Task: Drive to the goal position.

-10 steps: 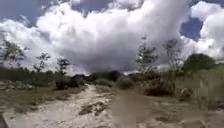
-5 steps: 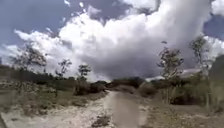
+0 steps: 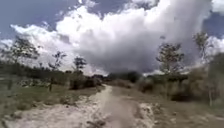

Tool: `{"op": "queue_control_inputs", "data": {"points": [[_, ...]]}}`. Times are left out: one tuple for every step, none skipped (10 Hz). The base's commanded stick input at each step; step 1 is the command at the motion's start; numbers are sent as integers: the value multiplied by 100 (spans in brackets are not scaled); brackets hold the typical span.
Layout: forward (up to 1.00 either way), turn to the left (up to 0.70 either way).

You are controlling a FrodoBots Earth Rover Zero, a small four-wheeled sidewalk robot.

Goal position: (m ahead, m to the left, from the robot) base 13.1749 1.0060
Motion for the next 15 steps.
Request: {"op": "queue_control_inputs", "data": {"points": [[85, 34], [85, 21], [85, 0], [85, 0], [85, 0], [85, 0], [85, 0], [85, 0], [85, 0], [85, 0], [85, 0], [85, 0], [85, 0], [85, 0], [85, 0]]}}
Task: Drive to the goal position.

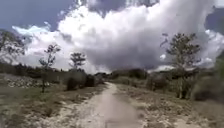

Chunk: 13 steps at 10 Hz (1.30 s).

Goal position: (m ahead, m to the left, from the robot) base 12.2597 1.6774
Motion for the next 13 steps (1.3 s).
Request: {"op": "queue_control_inputs", "data": {"points": [[85, 0], [85, 0], [85, 0], [85, 0], [85, 0], [85, 0], [85, 0], [85, 0], [85, 0], [85, 0], [85, 0], [85, 0], [85, 0]]}}
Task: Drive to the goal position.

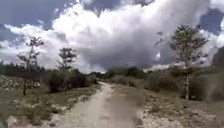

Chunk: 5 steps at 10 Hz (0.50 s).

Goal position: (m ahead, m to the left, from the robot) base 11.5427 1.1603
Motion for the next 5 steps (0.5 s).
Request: {"op": "queue_control_inputs", "data": {"points": [[85, 0], [85, 0], [85, 0], [85, 13], [85, 32]]}}
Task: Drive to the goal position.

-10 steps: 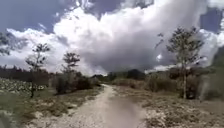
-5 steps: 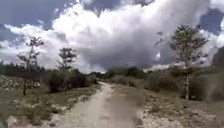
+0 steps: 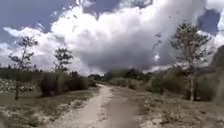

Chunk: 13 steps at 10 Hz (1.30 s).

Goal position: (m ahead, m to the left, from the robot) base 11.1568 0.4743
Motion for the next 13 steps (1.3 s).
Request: {"op": "queue_control_inputs", "data": {"points": [[85, 25], [85, 6], [85, 0], [85, 16], [85, 34], [85, 18], [85, 0], [85, 0], [85, 0], [85, 0], [85, 0], [85, 0], [85, 0]]}}
